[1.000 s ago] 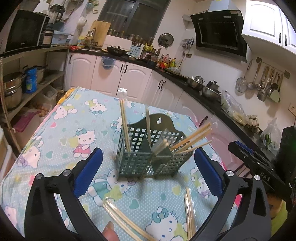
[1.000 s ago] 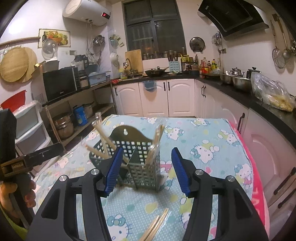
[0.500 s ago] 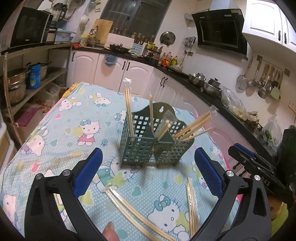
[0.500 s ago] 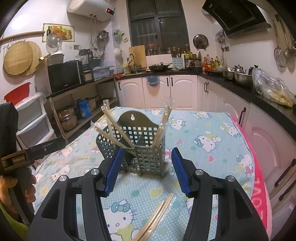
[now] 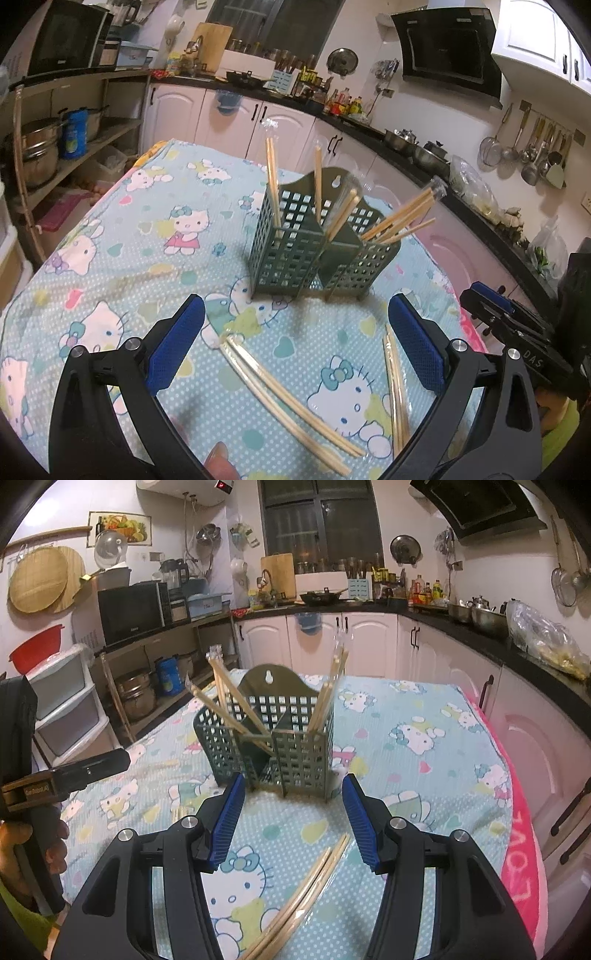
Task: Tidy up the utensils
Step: 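Lower the left tool onto another chopstick bundle and close its fingers, then lift the chopsticks with the left tool and carry them over the caddy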
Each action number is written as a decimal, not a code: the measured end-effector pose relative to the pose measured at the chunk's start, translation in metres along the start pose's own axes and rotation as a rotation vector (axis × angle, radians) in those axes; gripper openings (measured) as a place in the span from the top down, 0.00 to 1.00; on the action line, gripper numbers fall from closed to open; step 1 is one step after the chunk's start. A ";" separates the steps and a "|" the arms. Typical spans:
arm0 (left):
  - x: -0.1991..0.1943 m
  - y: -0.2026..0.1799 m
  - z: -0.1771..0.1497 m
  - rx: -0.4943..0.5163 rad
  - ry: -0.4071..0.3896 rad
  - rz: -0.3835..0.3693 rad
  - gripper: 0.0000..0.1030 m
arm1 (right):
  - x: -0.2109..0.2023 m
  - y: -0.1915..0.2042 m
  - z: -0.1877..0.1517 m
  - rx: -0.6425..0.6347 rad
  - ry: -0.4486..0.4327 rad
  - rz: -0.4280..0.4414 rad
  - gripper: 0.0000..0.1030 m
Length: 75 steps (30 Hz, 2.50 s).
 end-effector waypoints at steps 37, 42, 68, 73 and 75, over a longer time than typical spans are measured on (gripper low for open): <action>0.028 0.039 -0.101 -0.089 0.284 0.029 0.77 | 0.051 -0.012 -0.096 0.041 0.286 0.010 0.68; 0.041 0.044 -0.109 -0.106 0.323 0.043 0.80 | 0.066 -0.015 -0.099 0.033 0.307 0.001 0.69; 0.075 0.057 -0.096 -0.132 0.343 0.033 0.83 | 0.118 -0.025 -0.111 -0.003 0.418 -0.019 0.91; 0.079 0.057 -0.095 -0.137 0.345 0.032 0.84 | 0.115 -0.018 -0.109 0.020 0.407 0.017 0.93; 0.081 0.059 -0.093 -0.151 0.342 0.031 0.87 | 0.113 -0.014 -0.107 0.027 0.400 0.033 0.93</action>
Point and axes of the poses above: each gripper's, at about its wrist camera, not at the fingertips, and x roughly the way its jaws point, y to its left, z to its top, the point moved 10 cm from there along x, roughly the way its jaws point, and after that the axes turned 10 degrees about -y, right-handed, at the moved point
